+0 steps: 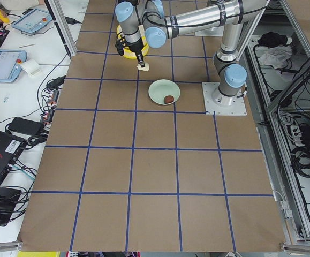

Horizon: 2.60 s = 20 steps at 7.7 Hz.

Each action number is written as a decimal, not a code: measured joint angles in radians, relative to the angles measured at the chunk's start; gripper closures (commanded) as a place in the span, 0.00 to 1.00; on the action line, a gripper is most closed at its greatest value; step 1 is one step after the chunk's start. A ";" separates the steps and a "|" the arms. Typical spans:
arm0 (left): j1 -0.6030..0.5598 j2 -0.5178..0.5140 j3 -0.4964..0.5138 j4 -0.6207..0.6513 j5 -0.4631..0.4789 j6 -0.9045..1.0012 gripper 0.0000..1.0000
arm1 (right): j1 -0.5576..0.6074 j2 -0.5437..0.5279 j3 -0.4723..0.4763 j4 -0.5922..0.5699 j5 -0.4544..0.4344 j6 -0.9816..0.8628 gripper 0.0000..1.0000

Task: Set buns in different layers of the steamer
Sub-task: 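Grip the top steamer tier rim with the right gripper and lift it aside, then carry the white bun into the lower steamer tier and release it with the left gripper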

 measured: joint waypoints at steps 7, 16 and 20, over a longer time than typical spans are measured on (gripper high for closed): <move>-0.191 -0.024 -0.004 0.268 -0.152 -0.089 1.00 | -0.303 -0.070 -0.086 0.204 -0.013 -0.368 1.00; -0.411 -0.274 0.000 0.667 -0.412 -0.194 0.76 | -0.477 -0.062 -0.080 0.190 -0.074 -0.584 1.00; -0.420 -0.317 0.001 0.703 -0.437 -0.194 0.31 | -0.477 -0.062 -0.078 0.190 -0.073 -0.585 1.00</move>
